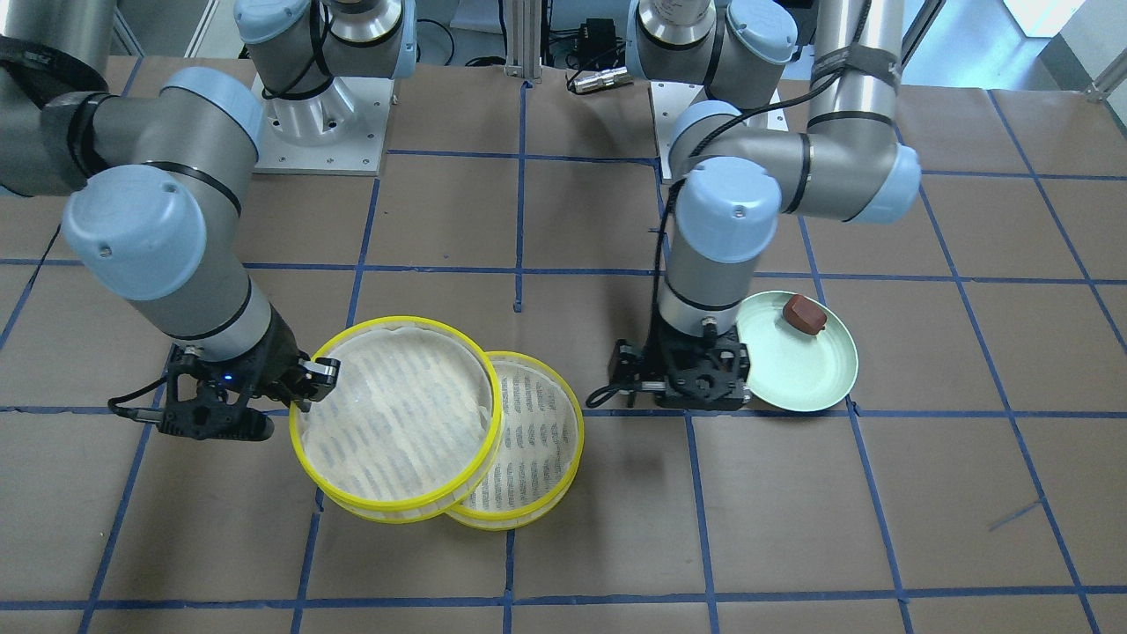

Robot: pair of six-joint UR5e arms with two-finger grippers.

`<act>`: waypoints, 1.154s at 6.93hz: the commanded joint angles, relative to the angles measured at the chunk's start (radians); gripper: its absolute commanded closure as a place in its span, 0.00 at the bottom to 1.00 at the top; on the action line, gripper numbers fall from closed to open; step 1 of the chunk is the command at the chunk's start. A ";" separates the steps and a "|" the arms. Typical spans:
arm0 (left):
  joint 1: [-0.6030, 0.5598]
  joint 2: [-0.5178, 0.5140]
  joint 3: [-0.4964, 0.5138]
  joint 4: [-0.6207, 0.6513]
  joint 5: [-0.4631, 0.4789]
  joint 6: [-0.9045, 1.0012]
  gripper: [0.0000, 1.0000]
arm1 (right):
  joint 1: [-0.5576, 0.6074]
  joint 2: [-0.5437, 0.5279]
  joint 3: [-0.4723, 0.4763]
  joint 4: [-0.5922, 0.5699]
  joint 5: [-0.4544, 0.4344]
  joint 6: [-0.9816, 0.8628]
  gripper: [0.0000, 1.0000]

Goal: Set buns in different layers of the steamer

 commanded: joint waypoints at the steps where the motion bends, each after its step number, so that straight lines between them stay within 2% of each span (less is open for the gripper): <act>1: 0.212 0.159 -0.185 -0.037 0.018 0.263 0.00 | 0.126 0.066 -0.032 -0.044 0.036 0.184 0.95; 2: 0.281 0.179 -0.261 -0.040 0.020 0.330 0.00 | 0.148 0.094 -0.032 -0.050 0.030 0.200 0.95; 4: 0.378 0.170 -0.333 -0.048 0.038 0.371 0.00 | 0.145 0.105 -0.032 -0.056 -0.019 0.181 0.95; 6: 0.387 0.141 -0.358 -0.055 0.052 0.365 0.00 | 0.145 0.108 -0.026 -0.058 -0.021 0.193 0.95; 7: 0.392 0.127 -0.357 -0.054 0.084 0.365 0.03 | 0.147 0.105 -0.023 -0.056 -0.007 0.194 0.95; 8: 0.392 0.126 -0.354 -0.054 0.090 0.374 0.21 | 0.147 0.104 -0.023 -0.045 -0.007 0.188 0.95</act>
